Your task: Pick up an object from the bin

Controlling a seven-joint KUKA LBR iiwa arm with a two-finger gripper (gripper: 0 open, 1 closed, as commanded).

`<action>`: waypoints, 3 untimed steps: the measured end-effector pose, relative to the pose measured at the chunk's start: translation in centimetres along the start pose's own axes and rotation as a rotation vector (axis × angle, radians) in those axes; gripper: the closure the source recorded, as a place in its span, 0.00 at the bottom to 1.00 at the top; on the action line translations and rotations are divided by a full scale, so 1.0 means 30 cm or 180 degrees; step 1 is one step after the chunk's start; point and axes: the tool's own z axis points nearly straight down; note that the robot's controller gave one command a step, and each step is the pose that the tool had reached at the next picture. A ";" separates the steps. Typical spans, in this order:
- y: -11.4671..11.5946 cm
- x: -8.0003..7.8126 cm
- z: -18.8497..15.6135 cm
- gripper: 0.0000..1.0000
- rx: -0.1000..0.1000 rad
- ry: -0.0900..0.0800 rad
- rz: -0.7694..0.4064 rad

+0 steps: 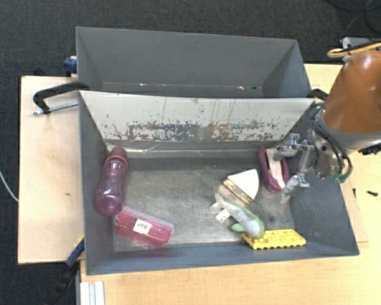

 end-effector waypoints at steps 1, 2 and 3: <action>0.007 -0.024 0.011 0.00 0.0018 -0.0073 -0.0474; 0.025 -0.035 0.216 0.00 0.0003 -0.0043 0.0074; 0.101 0.002 0.315 0.00 0.0005 -0.0022 -0.0005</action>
Offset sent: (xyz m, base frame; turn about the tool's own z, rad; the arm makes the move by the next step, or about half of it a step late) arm 0.0120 0.0100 -0.0974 0.0724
